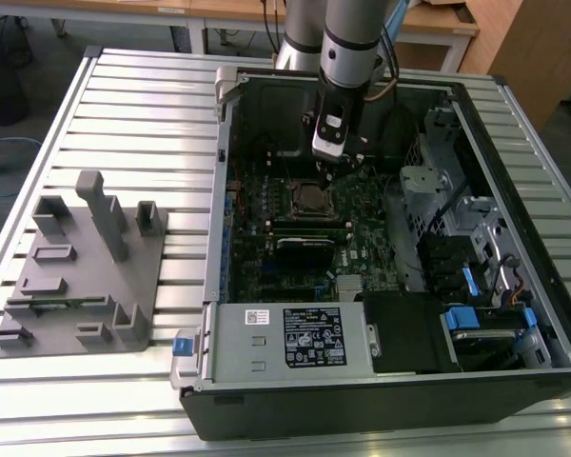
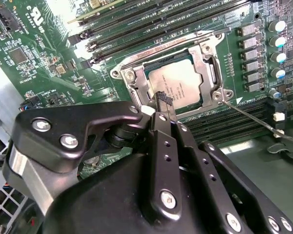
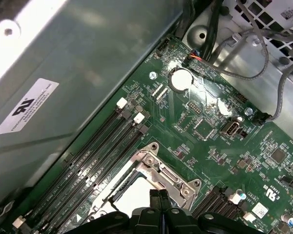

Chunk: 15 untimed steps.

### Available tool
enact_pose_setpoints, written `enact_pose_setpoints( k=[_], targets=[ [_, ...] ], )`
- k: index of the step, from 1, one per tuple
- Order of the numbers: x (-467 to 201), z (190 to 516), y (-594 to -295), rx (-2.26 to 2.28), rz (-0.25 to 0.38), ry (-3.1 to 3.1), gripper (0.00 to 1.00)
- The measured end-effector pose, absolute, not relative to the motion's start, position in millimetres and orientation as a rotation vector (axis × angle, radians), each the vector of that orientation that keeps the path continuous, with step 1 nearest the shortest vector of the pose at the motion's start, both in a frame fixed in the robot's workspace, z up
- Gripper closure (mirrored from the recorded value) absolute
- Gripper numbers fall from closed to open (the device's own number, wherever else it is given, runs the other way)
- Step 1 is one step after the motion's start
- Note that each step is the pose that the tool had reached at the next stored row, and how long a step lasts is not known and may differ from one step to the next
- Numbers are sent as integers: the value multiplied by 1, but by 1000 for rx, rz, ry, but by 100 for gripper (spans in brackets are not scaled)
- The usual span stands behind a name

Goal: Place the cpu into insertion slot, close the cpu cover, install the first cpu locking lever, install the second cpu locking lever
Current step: 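Close the cpu cover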

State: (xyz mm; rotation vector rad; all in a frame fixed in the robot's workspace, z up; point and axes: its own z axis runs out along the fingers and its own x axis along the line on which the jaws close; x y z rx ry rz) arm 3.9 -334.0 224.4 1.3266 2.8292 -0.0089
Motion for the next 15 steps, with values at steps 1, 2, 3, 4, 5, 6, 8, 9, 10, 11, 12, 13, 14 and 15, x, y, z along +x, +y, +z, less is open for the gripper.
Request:
enact_pose_setpoints(
  k=[1, 2, 3, 4, 5, 6, 8, 9, 10, 11, 12, 13, 14, 15],
  targets=[
    [4, 224, -334, 1327, -9, 2829, 89],
    [4, 224, -334, 1327, -9, 2829, 89],
    [4, 224, -334, 1325, -9, 2830, 89],
    [4, 224, -334, 1319, -9, 2833, 89],
    [4, 224, -334, 1304, -9, 2839, 89],
    [4, 224, -334, 1281, -8, 2850, 89],
    [4, 224, -334, 1230, -8, 2873, 89],
    [4, 224, -334, 1202, -8, 2884, 89],
    [4, 224, -334, 1176, -8, 2895, 89],
    [4, 224, -334, 1149, -7, 2905, 89],
    [4, 224, -334, 1124, -7, 2916, 89],
    [4, 224, -334, 1105, -7, 2923, 89],
    [4, 224, -334, 1100, -7, 2924, 89],
    [4, 224, -334, 1100, -7, 2924, 89]
  ],
)
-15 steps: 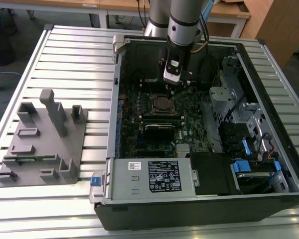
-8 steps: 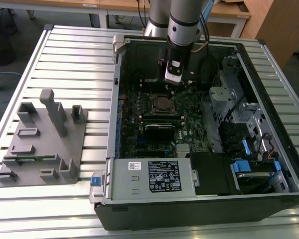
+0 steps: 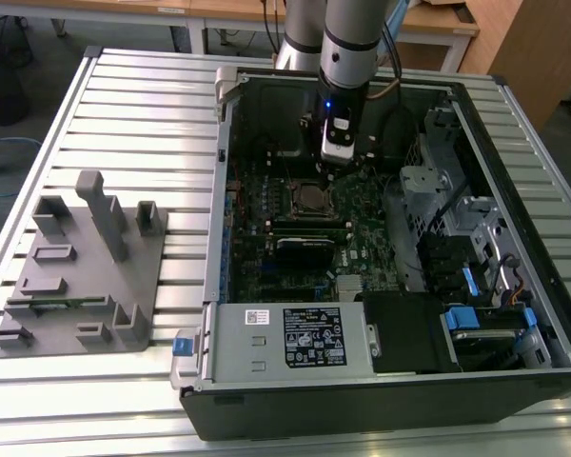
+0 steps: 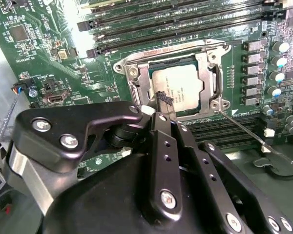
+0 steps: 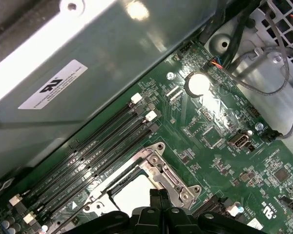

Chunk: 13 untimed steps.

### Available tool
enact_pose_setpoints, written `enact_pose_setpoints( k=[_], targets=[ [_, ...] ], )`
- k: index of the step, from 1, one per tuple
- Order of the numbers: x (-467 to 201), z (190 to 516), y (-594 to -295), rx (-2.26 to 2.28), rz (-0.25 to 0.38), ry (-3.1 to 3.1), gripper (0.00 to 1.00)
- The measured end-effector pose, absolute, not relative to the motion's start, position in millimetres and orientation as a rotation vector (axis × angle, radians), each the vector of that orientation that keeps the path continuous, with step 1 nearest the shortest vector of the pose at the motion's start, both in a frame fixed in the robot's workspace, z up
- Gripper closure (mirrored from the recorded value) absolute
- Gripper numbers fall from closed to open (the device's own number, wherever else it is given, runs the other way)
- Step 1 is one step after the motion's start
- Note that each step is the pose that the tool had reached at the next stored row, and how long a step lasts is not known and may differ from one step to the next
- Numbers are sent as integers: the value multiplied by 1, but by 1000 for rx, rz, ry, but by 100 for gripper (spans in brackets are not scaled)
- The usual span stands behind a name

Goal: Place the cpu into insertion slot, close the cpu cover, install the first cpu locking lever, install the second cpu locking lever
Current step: 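Close the cpu cover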

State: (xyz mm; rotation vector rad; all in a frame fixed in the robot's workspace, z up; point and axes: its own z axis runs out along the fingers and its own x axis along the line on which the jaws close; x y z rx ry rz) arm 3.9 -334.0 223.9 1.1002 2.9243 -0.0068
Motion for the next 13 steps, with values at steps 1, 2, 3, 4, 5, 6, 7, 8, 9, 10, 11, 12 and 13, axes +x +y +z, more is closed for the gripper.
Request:
enact_pose_setpoints(
  k=[1, 2, 3, 4, 5, 6, 7, 8, 9, 10, 11, 12, 13],
  targets=[
    [4, 224, -334, 1100, -7, 2924, 89],
    [4, 224, -334, 1100, -7, 2925, 89],
    [4, 224, -334, 1099, -7, 2925, 89],
    [4, 224, -334, 1099, -7, 2925, 89],
    [4, 224, -334, 1099, -7, 2925, 89],
    [4, 224, -334, 1098, -7, 2925, 89],
    [4, 224, -334, 1093, -7, 2927, 89],
    [4, 224, -334, 1079, -7, 2932, 89],
    [4, 224, -334, 1057, -6, 2940, 89],
    [4, 224, -334, 1035, -6, 2948, 89],
    [4, 224, -334, 1008, -6, 2957, 89],
    [4, 224, -334, 982, -6, 2966, 89],
    [4, 224, -334, 956, -5, 2975, 89]
  ],
)
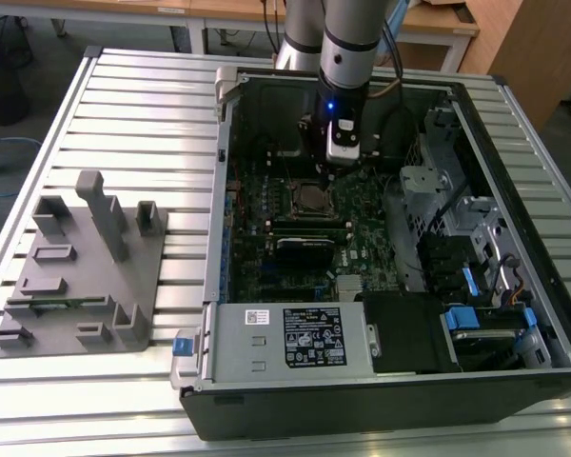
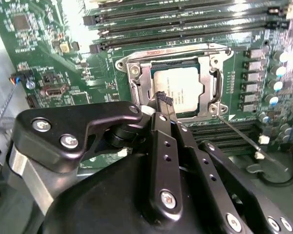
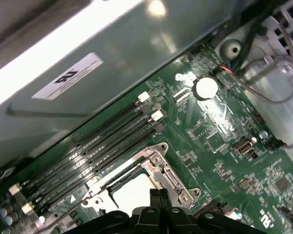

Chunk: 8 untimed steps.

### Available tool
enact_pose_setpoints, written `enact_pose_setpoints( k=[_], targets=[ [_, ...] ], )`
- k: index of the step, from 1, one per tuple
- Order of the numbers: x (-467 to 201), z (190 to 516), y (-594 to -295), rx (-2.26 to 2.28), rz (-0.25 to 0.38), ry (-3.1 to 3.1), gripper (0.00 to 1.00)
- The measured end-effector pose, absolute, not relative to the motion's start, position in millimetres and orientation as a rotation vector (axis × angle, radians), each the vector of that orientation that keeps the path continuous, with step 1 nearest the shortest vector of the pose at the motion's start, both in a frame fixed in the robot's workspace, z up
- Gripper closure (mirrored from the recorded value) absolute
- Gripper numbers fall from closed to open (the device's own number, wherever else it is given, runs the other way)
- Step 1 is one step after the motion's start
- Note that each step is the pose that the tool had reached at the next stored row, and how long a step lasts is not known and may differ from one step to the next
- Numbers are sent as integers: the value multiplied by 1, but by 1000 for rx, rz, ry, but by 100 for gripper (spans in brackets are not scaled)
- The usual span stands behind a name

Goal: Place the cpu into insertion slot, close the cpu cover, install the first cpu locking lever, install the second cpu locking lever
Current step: 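Close the cpu cover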

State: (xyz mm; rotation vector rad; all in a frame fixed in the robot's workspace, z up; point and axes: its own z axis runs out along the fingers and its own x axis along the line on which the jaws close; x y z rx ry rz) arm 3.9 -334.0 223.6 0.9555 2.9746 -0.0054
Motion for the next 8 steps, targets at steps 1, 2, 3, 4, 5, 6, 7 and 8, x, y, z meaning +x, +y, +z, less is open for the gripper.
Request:
enact_pose_setpoints(
  k=[1, 2, 3, 4, 5, 6, 7, 8],
  targets=[
    [4, 224, -334, 933, -5, 2982, 89],
    [4, 224, -334, 918, -5, 2986, 89],
    [4, 224, -334, 916, -5, 2987, 89],
    [4, 224, -334, 916, -5, 2987, 89],
    [4, 224, -334, 916, -5, 2987, 89],
    [4, 224, -334, 916, -5, 2987, 89],
    [4, 224, -334, 916, -5, 2987, 89],
    [4, 224, -334, 916, -5, 2987, 89]
  ],
)
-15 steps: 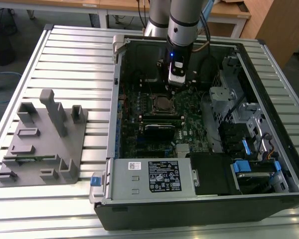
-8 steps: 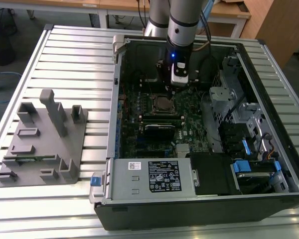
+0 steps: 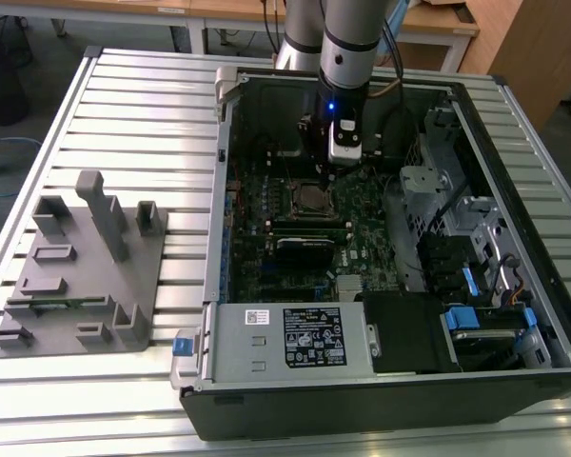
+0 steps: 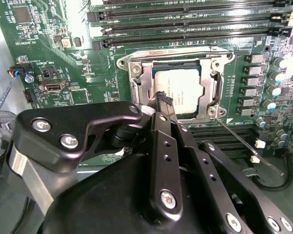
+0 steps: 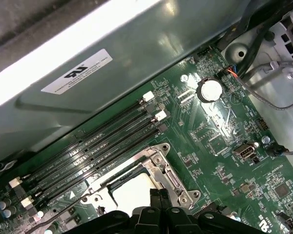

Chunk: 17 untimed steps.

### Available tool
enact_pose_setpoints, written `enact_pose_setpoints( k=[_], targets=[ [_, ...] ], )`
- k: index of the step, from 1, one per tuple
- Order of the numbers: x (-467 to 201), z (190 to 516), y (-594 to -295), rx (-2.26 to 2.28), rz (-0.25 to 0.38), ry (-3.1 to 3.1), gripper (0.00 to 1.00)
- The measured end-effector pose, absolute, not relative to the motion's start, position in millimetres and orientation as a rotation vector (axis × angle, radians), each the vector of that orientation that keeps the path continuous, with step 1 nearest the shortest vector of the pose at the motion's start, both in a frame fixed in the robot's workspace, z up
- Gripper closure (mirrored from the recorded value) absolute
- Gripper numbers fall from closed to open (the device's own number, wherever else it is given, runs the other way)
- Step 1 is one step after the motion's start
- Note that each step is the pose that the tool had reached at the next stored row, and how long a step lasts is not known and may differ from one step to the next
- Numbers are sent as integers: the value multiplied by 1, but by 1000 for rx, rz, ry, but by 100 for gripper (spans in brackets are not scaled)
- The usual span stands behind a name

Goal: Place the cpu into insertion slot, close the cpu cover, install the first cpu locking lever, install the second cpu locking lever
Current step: 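Close the cpu cover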

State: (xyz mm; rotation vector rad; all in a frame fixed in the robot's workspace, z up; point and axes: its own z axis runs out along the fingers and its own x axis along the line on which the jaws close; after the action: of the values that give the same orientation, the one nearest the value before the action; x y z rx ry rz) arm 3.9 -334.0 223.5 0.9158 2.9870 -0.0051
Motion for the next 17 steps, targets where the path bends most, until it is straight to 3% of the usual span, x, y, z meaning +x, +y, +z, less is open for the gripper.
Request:
enact_pose_setpoints(
  k=[17],
  targets=[
    [4, 223, -334, 579, -2, 3070, 89]
  ],
)
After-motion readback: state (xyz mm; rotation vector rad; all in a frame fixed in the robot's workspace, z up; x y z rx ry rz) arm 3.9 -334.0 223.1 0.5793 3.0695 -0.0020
